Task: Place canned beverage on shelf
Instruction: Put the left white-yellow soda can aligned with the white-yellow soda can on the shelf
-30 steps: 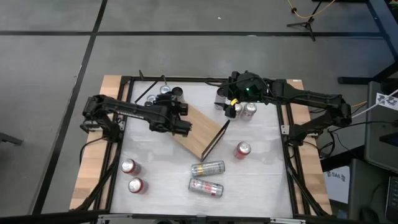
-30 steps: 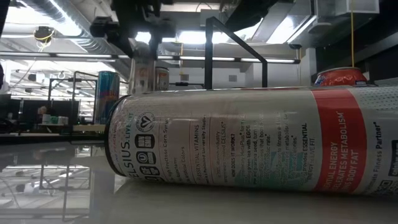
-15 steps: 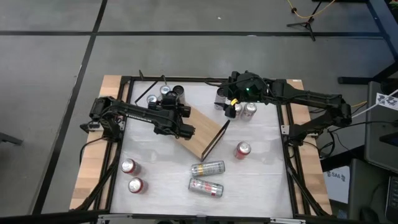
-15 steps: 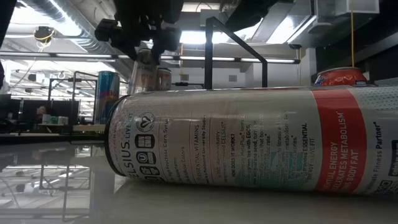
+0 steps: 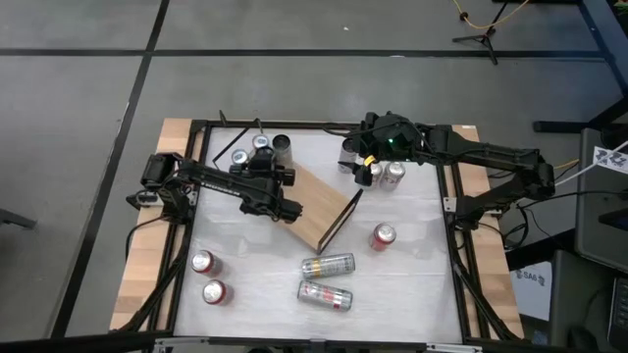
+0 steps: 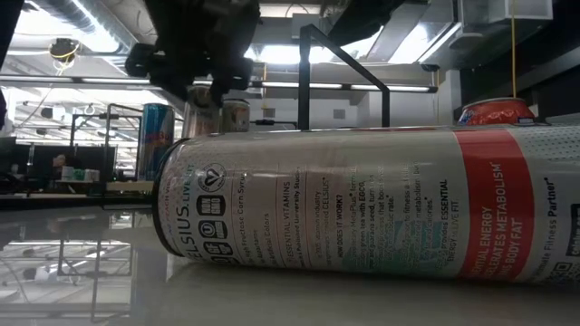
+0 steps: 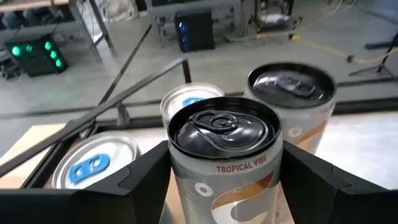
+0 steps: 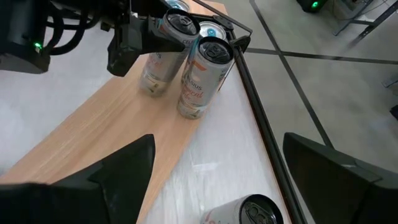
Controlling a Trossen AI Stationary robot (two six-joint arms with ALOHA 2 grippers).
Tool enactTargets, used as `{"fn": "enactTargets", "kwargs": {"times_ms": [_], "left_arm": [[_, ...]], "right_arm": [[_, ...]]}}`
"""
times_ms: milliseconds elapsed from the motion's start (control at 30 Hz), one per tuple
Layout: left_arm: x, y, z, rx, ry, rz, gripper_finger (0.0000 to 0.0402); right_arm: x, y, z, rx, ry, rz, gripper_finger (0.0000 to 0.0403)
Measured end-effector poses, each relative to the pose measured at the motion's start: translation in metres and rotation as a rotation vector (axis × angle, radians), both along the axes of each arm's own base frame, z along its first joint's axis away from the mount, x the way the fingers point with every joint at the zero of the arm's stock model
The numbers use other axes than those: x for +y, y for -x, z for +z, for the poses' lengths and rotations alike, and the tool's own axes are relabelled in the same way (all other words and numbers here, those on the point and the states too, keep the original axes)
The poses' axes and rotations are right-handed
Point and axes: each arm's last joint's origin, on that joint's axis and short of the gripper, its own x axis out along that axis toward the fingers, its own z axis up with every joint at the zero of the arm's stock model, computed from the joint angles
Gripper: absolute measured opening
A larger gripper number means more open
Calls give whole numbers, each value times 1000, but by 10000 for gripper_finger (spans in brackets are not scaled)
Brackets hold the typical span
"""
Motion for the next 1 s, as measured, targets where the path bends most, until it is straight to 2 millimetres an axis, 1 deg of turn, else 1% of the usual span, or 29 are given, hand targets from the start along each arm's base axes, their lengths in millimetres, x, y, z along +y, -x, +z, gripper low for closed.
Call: {"fn": "enactTargets", "kwargs": {"times_ms": [133, 300, 633, 1000], "left_arm": [[0, -1, 1, -3, -47, -21, 249], [0, -1, 1, 6, -49, -26, 249], [0, -11, -17, 78, -64, -44, 249], [-1, -11, -20, 86, -37, -37, 255]], "right_arm": [[0, 0, 1, -8, 2, 0, 349], [0, 0, 1, -9, 2, 0, 349], [0, 0, 0, -4, 1, 0, 349], [0, 0, 0, -5, 1, 0, 349]]}}
